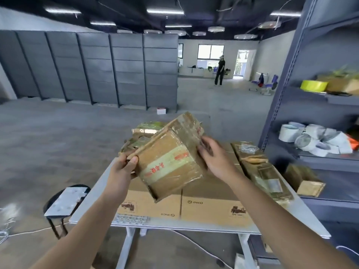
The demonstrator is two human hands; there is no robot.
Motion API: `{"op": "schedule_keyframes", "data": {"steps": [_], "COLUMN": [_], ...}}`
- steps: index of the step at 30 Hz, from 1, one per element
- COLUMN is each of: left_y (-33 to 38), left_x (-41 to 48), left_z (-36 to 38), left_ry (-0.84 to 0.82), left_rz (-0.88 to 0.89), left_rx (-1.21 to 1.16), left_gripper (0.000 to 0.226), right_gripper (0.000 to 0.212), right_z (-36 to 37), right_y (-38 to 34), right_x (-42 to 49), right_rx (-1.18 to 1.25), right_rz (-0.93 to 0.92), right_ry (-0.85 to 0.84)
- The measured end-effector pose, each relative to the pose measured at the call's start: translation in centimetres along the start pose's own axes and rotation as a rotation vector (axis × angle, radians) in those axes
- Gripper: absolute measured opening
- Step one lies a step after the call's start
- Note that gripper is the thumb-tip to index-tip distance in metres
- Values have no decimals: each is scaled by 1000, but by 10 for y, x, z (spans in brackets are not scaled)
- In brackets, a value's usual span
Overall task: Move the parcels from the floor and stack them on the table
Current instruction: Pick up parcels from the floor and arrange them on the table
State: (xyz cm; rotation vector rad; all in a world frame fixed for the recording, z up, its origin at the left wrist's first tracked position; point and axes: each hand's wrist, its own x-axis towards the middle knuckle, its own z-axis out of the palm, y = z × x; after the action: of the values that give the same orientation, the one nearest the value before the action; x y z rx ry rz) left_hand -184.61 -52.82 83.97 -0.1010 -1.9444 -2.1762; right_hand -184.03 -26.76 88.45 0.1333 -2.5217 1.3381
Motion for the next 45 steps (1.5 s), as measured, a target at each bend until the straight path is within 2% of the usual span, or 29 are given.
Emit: {"op": "schedule_keyframes", "data": {"steps": [5, 7, 9, 13, 16, 20, 22, 24, 27, 28, 31, 33, 34, 35, 37, 39, 41, 45], "left_y": [-17, -31, -43, -61, -60, -62, -71, -75, -81, -81, -73, -72, -77, -82, -89, -94, -95, -94], "left_x": [39, 56, 76, 124, 161, 207, 217, 225, 243, 247, 259, 275, 288, 302, 324, 341, 357, 391], "left_z": [78, 110, 138, 186, 220, 261, 282, 298, 326, 335, 358, 368, 373, 376, 380, 385, 389, 396], "left_ry": [-66, -133, -238, -500, -662, -754, -707, -562, -458, -481, -542, -416, -348, -298, -251, -241, -258, -279], "left_rz": [17, 31, 42, -4, -31, 75, -29, -198, -374, -382, -260, -244, -266, -282, -273, -228, -155, -76], "left_rx": [-56, -66, -57, 7, 193, 491, 422, 304, 141, 119, 215, 182, 151, 158, 238, 279, 333, 439], "left_gripper": [20, 21, 19, 25, 31, 16, 21, 27, 78, 82, 36, 11, 7, 10, 9, 22, 33, 29], "right_gripper": [47, 50, 44, 44, 43, 27, 20, 12, 5, 7, 35, 58, 60, 58, 68, 70, 68, 74], "right_z": [-46, -64, -87, -127, -151, -167, -170, -171, -166, -163, -158, -159, -162, -165, -178, -193, -204, -217], "right_y": [43, 66, 85, 120, 135, 146, 155, 167, 187, 196, 228, 238, 239, 239, 246, 257, 267, 292], "right_x": [30, 52, 73, 112, 141, 173, 185, 198, 225, 234, 264, 281, 288, 295, 309, 322, 331, 342], "right_rx": [293, 517, 645, 607, 565, 439, 419, 392, 250, 216, 198, 282, 313, 344, 403, 434, 378, 215], "right_rz": [314, 443, 487, 487, 521, 506, 507, 504, 470, 463, 475, 513, 520, 536, 585, 588, 570, 586], "right_ry": [141, 156, 205, 330, 372, 424, 472, 530, 590, 598, 551, 493, 453, 414, 350, 325, 344, 248]}}
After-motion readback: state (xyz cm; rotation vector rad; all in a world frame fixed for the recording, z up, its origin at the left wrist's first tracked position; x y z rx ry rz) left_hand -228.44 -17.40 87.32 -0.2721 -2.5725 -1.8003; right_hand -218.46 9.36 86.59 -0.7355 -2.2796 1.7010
